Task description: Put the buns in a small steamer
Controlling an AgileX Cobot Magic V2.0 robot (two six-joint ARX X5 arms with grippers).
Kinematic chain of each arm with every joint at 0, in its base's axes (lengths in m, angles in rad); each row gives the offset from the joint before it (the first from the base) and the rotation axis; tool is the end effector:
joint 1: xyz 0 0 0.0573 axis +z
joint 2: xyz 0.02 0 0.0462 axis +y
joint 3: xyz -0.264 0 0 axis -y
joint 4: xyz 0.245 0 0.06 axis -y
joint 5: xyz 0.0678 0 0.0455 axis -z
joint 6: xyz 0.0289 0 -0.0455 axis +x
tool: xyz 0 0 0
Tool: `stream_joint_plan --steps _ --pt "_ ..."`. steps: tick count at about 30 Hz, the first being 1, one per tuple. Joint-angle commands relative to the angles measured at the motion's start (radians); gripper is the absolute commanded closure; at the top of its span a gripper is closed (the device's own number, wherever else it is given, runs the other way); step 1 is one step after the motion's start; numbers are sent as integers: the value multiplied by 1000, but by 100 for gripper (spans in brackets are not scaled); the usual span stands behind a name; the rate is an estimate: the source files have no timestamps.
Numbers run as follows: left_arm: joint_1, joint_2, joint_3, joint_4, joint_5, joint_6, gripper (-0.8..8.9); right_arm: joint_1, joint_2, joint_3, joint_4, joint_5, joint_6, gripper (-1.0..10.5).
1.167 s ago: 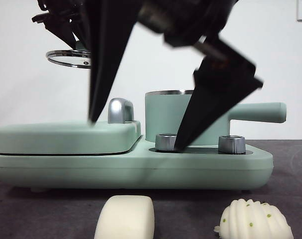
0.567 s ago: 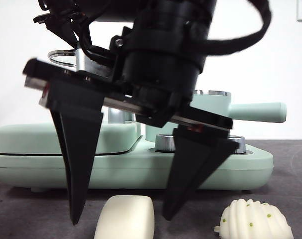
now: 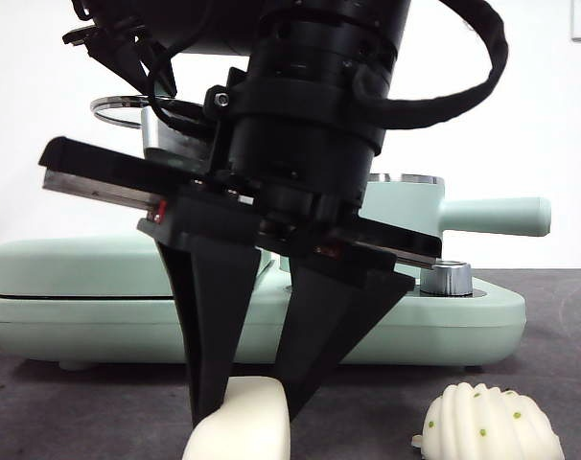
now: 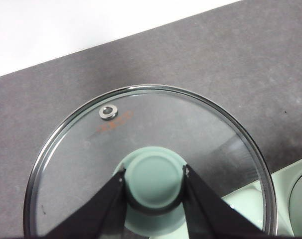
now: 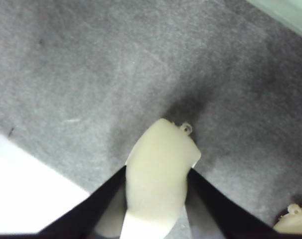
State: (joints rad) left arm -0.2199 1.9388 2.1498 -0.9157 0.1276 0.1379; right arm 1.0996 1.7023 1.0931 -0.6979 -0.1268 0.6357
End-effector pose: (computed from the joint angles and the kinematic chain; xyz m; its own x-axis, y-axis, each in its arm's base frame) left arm 0.4047 -0.0942 0.3973 0.7097 -0.2890 -0.6425 0.3949 0.9184 0.0231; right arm 0.1397 0.2824 0.1811 0.0047 0.2878 -0.9577 -0.4630 0.8495 0.2530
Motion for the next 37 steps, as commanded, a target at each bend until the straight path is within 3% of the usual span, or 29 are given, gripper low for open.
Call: stream_joint_plan --steps 1,8,13,18,27,37 --pt "-2 10 41 31 4 -1 798 11 16 37 1 -14 3 807" --pt "0 11 41 33 4 -1 798 -66 14 254 -240 -37 -133 807" --pt "0 11 41 33 4 -4 798 -199 19 468 -434 -37 -257 807" --pt "0 11 41 35 4 -4 798 -343 46 645 -514 -29 -345 807" --pt "0 12 41 33 4 -13 798 -532 227 954 -555 -33 -427 807" --pt "0 12 41 33 4 -16 798 -567 414 1048 -555 -36 -453 807"
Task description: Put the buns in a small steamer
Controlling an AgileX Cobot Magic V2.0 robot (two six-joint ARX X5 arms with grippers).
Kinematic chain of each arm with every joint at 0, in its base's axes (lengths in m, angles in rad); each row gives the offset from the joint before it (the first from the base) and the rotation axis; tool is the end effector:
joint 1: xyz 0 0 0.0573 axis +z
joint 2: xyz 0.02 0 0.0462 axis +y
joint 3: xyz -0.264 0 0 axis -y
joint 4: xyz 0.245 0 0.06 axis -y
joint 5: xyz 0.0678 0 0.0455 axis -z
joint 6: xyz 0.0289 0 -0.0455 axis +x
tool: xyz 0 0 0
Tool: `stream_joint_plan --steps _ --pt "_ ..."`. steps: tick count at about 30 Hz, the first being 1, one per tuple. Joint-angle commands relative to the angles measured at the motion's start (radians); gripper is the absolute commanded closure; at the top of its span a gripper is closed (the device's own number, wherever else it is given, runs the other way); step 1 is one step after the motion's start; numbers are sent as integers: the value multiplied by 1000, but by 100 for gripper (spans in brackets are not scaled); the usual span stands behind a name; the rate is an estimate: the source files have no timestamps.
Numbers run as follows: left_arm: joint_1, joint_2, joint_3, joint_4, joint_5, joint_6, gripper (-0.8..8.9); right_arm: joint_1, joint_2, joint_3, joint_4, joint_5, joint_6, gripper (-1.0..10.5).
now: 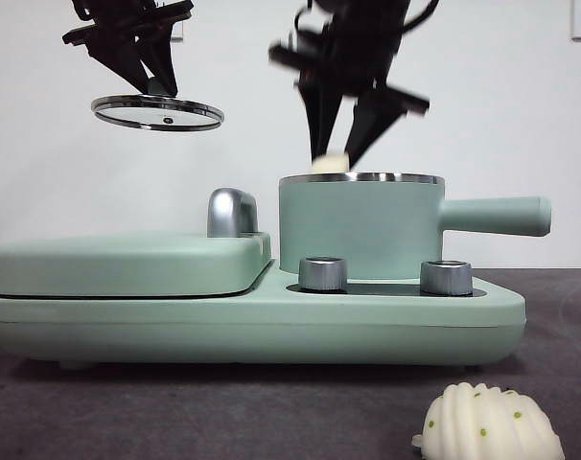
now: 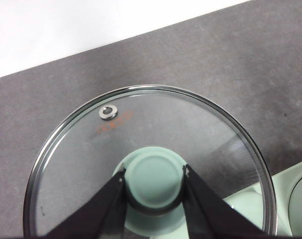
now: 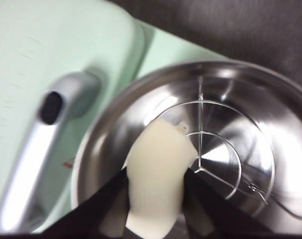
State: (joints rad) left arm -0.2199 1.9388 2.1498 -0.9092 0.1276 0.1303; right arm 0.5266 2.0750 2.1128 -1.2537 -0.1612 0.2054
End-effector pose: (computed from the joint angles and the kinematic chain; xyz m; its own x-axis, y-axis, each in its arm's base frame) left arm 0.4051 -0.0943 0.3978 0.7137 -0.2899 -0.6376 0.3904 0.9205 0.0184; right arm 0.3639 0.2169 0.3135 0.2159 0.3111 -0.9255 -0.3675 0.9041 0.2182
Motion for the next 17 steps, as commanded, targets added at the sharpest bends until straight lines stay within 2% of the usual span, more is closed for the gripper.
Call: stream_joint_plan --steps 1,8,17 --pt "0 12 41 27 4 -8 798 6 51 28 1 0 -31 807" --pt "0 12 41 27 4 -8 798 1 95 28 7 4 -39 792" --pt "0 12 41 27 4 -8 798 -3 96 29 4 4 -36 577"
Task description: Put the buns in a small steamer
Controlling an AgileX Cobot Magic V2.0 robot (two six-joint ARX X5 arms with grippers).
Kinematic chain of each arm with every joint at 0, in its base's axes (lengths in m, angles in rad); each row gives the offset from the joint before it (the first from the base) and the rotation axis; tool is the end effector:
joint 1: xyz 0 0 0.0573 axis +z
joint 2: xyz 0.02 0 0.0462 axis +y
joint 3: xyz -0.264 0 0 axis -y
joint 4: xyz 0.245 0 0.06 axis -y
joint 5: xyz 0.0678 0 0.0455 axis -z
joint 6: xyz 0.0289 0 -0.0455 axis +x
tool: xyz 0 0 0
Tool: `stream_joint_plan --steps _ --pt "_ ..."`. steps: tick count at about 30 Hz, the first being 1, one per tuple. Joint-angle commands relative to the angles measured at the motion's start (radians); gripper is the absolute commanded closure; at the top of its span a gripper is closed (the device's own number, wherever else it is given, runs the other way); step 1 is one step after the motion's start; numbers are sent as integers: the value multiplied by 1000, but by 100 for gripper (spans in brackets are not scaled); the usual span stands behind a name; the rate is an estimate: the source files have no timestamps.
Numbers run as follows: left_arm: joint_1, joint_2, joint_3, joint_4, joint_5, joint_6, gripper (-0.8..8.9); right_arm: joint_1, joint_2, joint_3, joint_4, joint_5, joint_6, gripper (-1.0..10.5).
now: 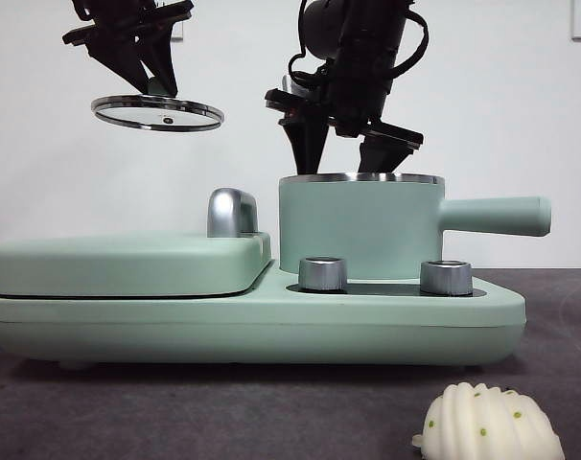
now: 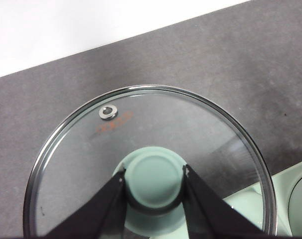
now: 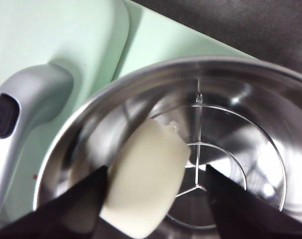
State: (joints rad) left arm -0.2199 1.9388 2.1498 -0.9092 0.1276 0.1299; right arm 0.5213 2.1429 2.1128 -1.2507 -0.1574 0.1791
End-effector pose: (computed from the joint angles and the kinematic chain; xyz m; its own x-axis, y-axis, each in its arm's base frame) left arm 0.4051 -0.0943 0.3978 0.7137 -0.2899 -0.6376 0.3901 0.9206 0.0181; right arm 0.3768 0.2216 0.2857 0.1668 0.2766 -0.9464 -0.3742 0.9058 0.1987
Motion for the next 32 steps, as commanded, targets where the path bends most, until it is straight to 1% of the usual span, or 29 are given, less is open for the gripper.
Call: stream_joint_plan --steps 1,6,11,19,23,24,27,32 --pt "0 12 41 27 4 -8 798 3 28 29 2 1 -9 564" --pt "0 12 41 27 4 -8 798 -1 28 42 -10 1 -8 551" --pt "0 12 41 27 4 -8 798 -2 28 67 -12 2 -8 452" --pt "0 12 41 26 4 -8 798 -2 28 156 -53 5 -8 451" --pt "0 12 41 26 4 -8 798 -2 26 227 -168 52 -8 451" --pt "0 12 41 26 4 -8 798 -2 23 233 -169 57 -8 451" --pt "0 12 41 25 4 -8 798 4 -23 230 -170 22 -3 451" --pt "0 12 41 23 4 -8 798 48 -129 192 -174 57 -4 451"
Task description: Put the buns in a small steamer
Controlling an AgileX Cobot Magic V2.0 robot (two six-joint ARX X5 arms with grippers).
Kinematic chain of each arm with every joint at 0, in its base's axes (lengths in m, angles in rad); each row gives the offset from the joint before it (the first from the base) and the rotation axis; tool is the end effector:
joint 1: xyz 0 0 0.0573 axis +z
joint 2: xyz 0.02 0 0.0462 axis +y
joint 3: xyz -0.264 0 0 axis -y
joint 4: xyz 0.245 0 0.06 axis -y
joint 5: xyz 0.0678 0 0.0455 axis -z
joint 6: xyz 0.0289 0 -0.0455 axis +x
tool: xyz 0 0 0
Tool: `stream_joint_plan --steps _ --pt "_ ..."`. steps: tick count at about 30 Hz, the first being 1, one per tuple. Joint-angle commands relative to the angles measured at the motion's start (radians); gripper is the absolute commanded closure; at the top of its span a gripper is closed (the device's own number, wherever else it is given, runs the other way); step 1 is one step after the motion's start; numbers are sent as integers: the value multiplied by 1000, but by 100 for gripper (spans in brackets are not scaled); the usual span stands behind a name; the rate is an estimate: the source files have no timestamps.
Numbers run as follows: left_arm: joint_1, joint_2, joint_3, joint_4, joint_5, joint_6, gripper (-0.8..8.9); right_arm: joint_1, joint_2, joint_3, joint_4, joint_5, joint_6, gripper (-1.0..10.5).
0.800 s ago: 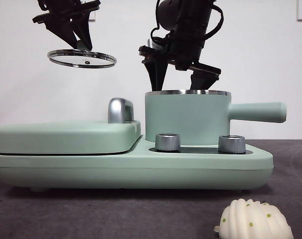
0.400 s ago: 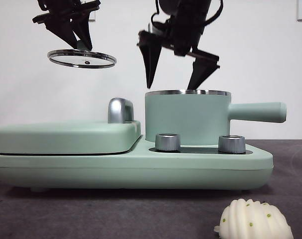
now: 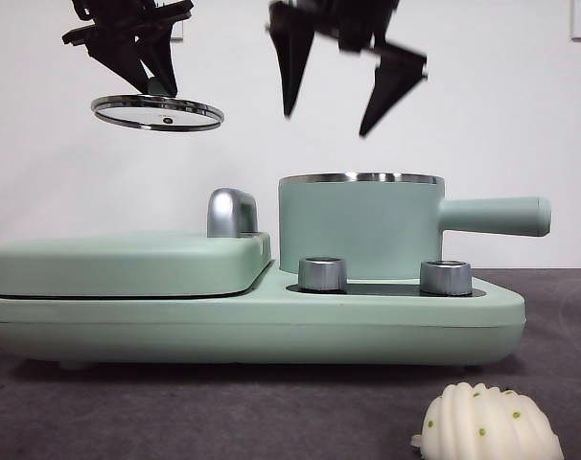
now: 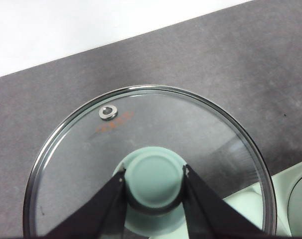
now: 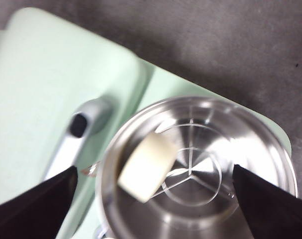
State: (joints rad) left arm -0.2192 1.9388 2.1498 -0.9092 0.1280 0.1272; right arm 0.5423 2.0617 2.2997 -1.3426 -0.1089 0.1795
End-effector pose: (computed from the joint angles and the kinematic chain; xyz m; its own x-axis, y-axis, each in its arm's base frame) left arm 0.4051 -0.0940 0.3978 0.7138 -0.2898 -0.6376 0.3882 0.9214 0.0158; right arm 0.3511 0.2152 0.3662 0.3266 0.3237 -0.8880 -0.4094 0.8953 0.1758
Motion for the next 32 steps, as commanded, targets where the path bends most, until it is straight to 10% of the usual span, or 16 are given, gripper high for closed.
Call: stream_joint_plan --steps 1,9,19,32 --pt "-1 12 41 23 4 -5 798 37 -80 -17 -82 10 -4 451" --pt "-1 12 41 16 4 -8 798 128 -412 -368 -81 44 29 451" --pt "-4 12 41 19 4 -9 798 321 -771 -949 -66 205 243 451" --pt "-18 13 41 16 4 -9 798 462 -803 -1443 459 110 401 452"
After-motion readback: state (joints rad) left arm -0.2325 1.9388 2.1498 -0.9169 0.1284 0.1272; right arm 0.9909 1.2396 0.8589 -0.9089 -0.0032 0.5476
